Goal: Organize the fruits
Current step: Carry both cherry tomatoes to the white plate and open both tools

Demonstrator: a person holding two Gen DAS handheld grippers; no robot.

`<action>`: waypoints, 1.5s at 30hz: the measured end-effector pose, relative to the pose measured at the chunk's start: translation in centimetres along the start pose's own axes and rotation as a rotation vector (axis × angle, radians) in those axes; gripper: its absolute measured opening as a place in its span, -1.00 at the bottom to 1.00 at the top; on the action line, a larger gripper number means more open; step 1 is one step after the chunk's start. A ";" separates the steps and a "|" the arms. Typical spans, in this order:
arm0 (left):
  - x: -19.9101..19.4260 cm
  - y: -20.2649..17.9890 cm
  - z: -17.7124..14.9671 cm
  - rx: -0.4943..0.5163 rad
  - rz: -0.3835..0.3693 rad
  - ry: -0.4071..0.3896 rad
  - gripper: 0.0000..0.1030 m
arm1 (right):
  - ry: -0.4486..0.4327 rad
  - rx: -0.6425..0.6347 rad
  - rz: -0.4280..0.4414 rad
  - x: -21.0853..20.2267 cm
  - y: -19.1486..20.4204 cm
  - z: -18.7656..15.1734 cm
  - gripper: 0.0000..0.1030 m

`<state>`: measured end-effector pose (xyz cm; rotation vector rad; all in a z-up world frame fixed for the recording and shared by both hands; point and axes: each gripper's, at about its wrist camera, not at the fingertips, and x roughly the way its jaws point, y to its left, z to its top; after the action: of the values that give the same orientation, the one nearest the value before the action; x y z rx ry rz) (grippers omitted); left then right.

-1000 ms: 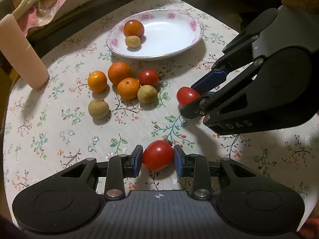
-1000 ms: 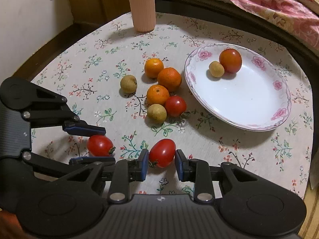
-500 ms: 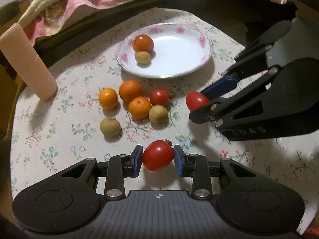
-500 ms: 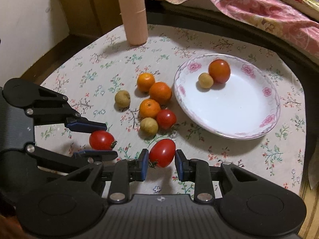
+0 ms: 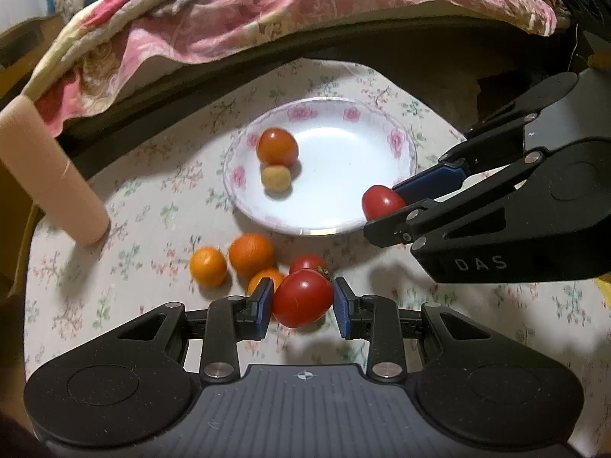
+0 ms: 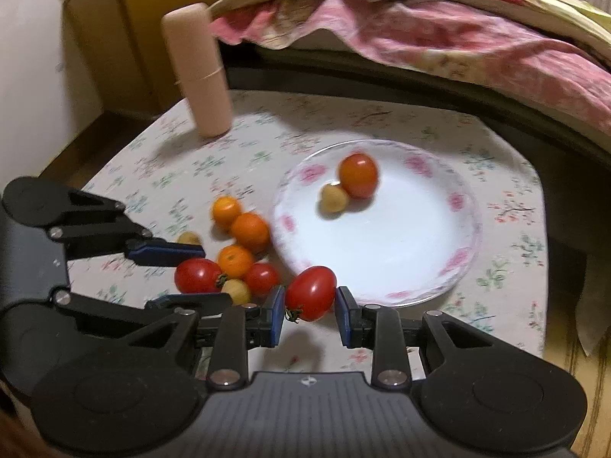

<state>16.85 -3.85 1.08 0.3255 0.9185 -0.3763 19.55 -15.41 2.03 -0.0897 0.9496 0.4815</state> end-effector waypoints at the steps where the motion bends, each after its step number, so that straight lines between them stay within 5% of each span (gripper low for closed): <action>1: 0.2 0.0 0.4 -0.002 0.001 -0.003 -0.20 | -0.002 0.012 -0.008 0.0 -0.4 0.1 -0.39; 14: 2.9 0.4 3.8 -0.048 0.009 -0.030 -0.20 | -0.014 0.097 -0.060 1.9 -4.2 1.7 -0.39; 45: 3.7 0.7 4.2 -0.072 0.043 -0.039 0.02 | -0.032 0.123 -0.058 2.5 -5.1 1.9 -0.38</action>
<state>22.21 -5.65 0.54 0.2708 0.8833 -0.3087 24.42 -18.53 0.46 0.0017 0.9402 0.3698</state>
